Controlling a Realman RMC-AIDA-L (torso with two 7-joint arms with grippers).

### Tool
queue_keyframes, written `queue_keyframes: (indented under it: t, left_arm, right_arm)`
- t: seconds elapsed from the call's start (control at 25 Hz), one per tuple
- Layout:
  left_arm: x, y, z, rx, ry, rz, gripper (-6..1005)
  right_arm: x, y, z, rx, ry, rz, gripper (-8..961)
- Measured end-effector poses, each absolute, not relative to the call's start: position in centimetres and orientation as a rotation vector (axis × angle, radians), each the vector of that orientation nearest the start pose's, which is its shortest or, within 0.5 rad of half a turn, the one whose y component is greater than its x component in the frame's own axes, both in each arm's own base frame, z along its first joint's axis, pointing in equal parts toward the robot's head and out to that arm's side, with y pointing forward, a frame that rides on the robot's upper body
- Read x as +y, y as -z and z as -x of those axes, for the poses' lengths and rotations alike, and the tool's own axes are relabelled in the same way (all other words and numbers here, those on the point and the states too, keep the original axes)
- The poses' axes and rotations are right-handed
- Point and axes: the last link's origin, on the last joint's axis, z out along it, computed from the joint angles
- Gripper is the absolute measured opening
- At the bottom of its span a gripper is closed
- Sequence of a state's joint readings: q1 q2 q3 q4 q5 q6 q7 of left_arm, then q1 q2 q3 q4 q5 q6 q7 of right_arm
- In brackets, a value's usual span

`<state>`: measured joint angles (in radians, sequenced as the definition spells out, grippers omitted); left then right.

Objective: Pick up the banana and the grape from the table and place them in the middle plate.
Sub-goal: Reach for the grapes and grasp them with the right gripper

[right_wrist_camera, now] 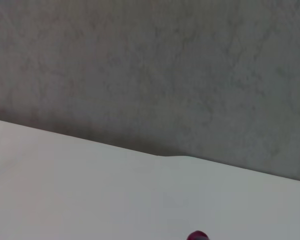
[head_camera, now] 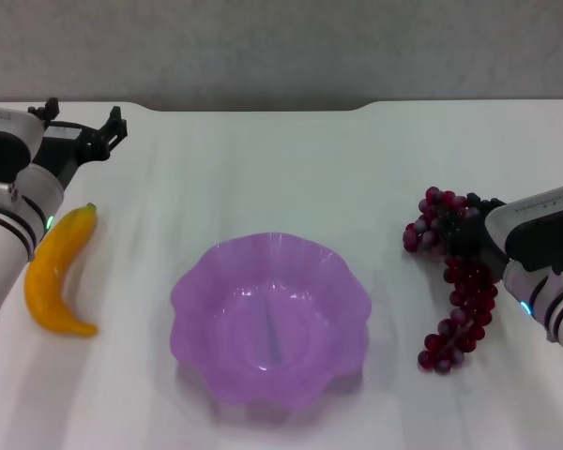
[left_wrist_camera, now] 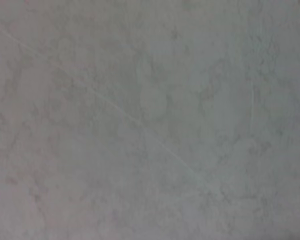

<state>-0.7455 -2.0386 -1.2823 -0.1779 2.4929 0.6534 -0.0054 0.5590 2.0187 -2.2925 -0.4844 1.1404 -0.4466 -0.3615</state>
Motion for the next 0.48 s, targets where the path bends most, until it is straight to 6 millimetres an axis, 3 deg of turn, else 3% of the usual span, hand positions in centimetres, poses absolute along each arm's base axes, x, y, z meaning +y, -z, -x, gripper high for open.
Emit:
queue_keyframes:
  t: [0.48]
  left_arm:
    - [44.55, 0.00, 28.14, -0.601, 0.454, 1.643, 897]
  right_arm:
    - [38.97, 6.48, -29.91, 0.693, -0.240, 1.858, 391]
